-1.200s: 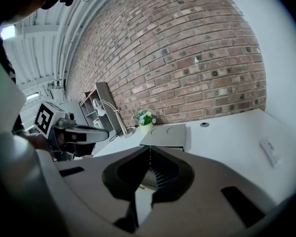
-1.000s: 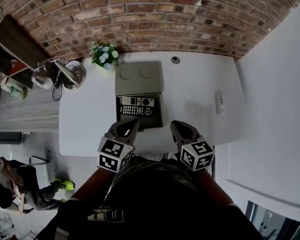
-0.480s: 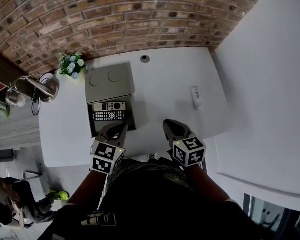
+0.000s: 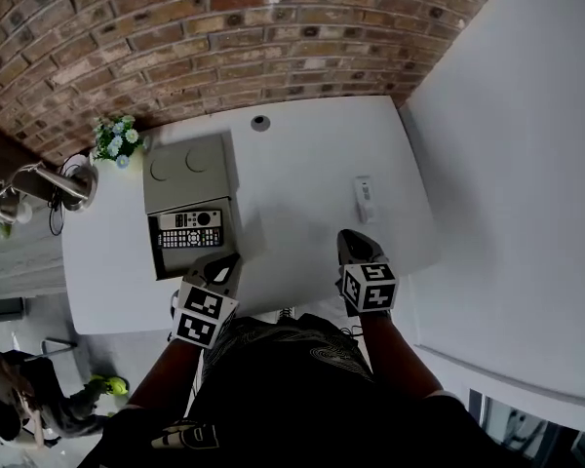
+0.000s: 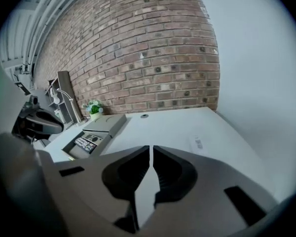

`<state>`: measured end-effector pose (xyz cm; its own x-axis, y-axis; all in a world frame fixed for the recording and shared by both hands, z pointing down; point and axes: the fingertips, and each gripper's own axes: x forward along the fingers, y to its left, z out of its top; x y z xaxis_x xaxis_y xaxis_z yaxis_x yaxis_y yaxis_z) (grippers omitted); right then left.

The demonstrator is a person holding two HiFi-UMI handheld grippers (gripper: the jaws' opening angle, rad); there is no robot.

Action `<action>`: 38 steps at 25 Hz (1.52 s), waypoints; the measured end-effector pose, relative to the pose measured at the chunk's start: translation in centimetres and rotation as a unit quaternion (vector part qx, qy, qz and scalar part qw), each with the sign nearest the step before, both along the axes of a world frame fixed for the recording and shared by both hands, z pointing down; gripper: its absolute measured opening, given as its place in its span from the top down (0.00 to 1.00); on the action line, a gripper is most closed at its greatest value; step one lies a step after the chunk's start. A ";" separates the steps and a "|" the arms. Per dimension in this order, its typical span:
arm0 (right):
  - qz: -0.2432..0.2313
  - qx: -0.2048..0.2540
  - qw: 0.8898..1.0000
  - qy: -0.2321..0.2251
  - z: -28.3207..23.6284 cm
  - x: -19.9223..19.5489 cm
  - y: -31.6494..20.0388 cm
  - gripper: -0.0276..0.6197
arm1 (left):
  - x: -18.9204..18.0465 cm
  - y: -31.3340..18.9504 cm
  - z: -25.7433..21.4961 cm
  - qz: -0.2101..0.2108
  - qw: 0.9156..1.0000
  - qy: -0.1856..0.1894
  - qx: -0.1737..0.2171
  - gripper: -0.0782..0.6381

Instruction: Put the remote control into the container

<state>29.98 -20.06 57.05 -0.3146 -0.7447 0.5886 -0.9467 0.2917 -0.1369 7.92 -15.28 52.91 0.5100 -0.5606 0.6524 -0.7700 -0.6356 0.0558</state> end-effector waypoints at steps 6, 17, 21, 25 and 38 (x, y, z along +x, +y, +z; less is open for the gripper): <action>0.021 -0.018 0.997 0.073 4.2 5.5 -3.2 0.92 | 1.7 -0.7 0.7 -0.002 1.000 -0.011 -0.015 0.88; 0.025 -0.084 0.985 0.149 10.8 10.9 -9.6 0.61 | 0.5 -1.3 0.6 -0.041 0.999 -0.019 -0.020 0.88; 0.017 -0.100 0.982 0.156 12.2 11.1 -10.3 0.60 | -0.5 -1.2 0.8 -0.060 0.998 -0.018 -0.028 0.88; 0.025 -0.108 0.983 0.148 12.8 11.5 -10.4 0.60 | -1.1 -1.2 0.7 -0.068 0.997 -0.018 -0.028 0.88; 0.056 -0.132 0.984 0.105 12.5 11.9 -10.3 0.60 | -3.3 -1.0 0.0 -0.102 0.993 0.032 -0.041 0.88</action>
<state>41.92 -30.35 69.58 -0.0898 -0.5793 0.8101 -0.9863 0.1650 0.0086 4.59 -16.25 52.94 0.4334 -0.6035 0.6693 -0.8755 -0.4582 0.1537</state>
